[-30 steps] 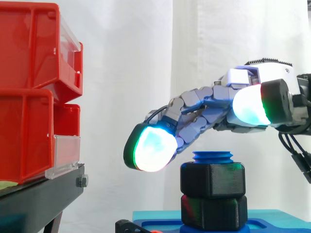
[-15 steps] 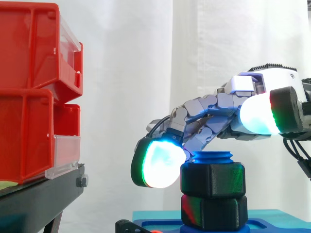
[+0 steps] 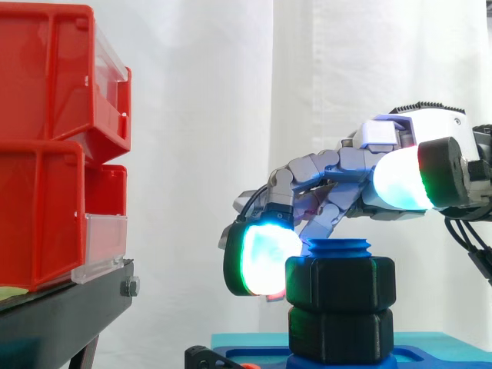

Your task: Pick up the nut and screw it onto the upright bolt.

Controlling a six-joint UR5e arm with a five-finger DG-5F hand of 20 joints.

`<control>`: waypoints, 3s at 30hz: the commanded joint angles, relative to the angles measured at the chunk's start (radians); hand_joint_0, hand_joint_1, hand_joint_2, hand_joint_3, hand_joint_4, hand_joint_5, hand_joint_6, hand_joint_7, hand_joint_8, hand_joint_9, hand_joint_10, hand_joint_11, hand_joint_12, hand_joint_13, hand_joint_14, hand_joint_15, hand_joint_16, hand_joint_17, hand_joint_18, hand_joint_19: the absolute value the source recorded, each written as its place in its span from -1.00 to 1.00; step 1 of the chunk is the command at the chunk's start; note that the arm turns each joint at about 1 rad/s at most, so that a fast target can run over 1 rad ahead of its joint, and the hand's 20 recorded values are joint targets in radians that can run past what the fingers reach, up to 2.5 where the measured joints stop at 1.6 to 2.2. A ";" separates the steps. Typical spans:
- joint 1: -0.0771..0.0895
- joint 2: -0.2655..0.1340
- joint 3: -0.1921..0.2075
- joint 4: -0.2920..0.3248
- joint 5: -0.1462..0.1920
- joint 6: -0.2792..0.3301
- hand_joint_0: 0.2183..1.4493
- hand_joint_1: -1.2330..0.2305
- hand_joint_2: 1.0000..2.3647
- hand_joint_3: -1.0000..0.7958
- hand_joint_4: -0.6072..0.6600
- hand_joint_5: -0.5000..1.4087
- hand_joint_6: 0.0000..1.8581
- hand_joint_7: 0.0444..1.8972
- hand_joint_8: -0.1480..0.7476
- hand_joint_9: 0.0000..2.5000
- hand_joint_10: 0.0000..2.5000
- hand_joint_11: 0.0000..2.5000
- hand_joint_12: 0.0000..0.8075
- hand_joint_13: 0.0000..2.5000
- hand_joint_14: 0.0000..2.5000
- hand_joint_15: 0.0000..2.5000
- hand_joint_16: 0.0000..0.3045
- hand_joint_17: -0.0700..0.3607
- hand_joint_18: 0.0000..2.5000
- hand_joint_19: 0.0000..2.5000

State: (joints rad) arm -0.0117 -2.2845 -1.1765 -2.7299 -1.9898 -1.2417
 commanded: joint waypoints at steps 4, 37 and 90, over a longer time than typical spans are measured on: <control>-0.016 0.000 0.000 0.001 -0.010 -0.001 -0.51 0.36 -1.00 -0.44 0.18 -0.45 -0.46 0.30 -0.06 -0.22 -1.00 -1.00 -0.32 -0.65 -1.00 -1.00 -0.78 -0.32 -0.89 -1.00; -0.022 0.000 0.009 -0.001 -0.015 -0.002 -0.57 0.35 -1.00 -0.44 0.32 -0.60 -0.46 -0.20 -0.06 -0.32 -1.00 -1.00 -0.24 -0.67 -1.00 -1.00 -0.75 -0.27 -0.88 -1.00; 0.004 0.000 -0.018 -0.062 0.003 -0.004 -0.57 0.42 -1.00 -0.44 0.31 -0.48 -0.46 0.13 -0.10 -0.43 -1.00 -1.00 -0.22 -0.88 -1.00 -1.00 -0.71 -0.22 -1.00 -1.00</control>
State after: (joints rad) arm -0.0043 -2.2853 -1.1945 -2.7937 -1.9851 -1.2455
